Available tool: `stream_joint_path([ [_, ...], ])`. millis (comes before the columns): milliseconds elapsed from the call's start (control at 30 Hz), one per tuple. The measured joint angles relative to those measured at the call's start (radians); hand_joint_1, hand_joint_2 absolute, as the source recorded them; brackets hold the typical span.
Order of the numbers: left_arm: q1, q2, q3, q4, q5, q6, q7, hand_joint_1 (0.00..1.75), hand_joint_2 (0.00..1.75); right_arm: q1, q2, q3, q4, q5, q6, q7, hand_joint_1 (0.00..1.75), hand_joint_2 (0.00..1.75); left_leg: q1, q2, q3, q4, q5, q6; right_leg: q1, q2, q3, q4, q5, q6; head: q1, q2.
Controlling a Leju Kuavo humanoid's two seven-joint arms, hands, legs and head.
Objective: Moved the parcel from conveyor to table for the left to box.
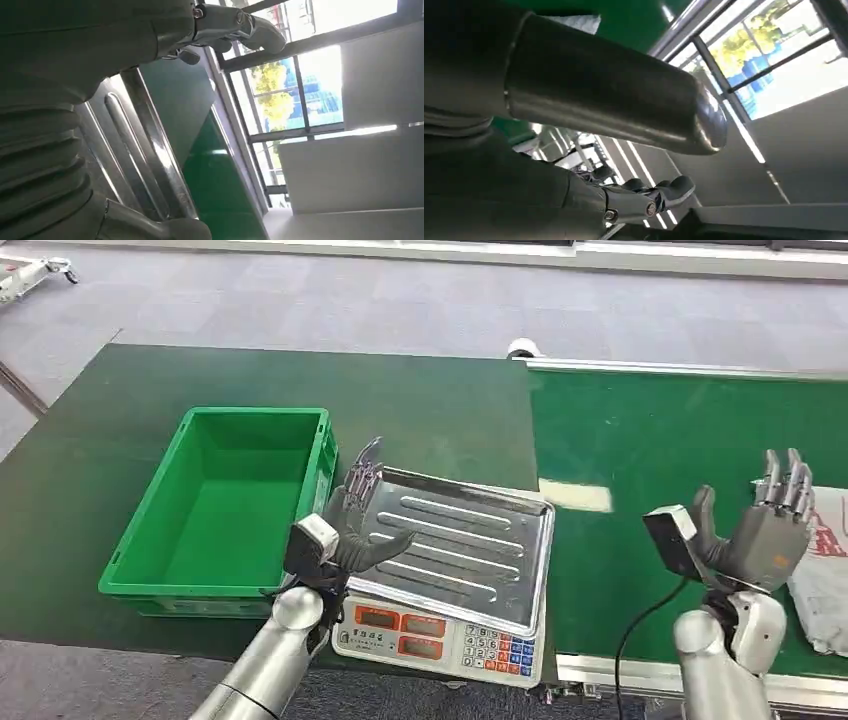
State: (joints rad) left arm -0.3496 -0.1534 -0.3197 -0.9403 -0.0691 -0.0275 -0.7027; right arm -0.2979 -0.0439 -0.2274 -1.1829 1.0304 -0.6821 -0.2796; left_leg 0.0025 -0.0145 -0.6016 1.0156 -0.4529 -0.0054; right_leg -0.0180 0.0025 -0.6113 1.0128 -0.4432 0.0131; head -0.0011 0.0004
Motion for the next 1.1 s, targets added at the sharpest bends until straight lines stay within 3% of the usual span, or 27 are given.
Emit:
stream_joint_path([
  [500, 0.005, 0.000, 0.000, 0.000, -0.006, -0.008, 0.000, 0.00, 1.75, -0.054, -0.022, -0.187, 0.166, 0.069, -0.012, 0.113, 0.00, 0.00, 0.000, 0.000, 0.000, 0.000, 0.000, 0.000, 0.000, 0.000, 0.000, 0.000, 0.000, 0.000, 0.000, 0.000],
  [1100, -0.004, -0.001, 0.009, 0.009, -0.007, -0.017, 0.000, 0.00, 1.75, -0.158, -0.085, -0.281, 0.431, 0.110, -0.014, 0.158, 0.00, 0.00, 0.000, 0.000, 0.000, 0.000, 0.000, 0.000, 0.000, 0.000, 0.000, 0.000, 0.000, 0.000, 0.000, 0.000],
])
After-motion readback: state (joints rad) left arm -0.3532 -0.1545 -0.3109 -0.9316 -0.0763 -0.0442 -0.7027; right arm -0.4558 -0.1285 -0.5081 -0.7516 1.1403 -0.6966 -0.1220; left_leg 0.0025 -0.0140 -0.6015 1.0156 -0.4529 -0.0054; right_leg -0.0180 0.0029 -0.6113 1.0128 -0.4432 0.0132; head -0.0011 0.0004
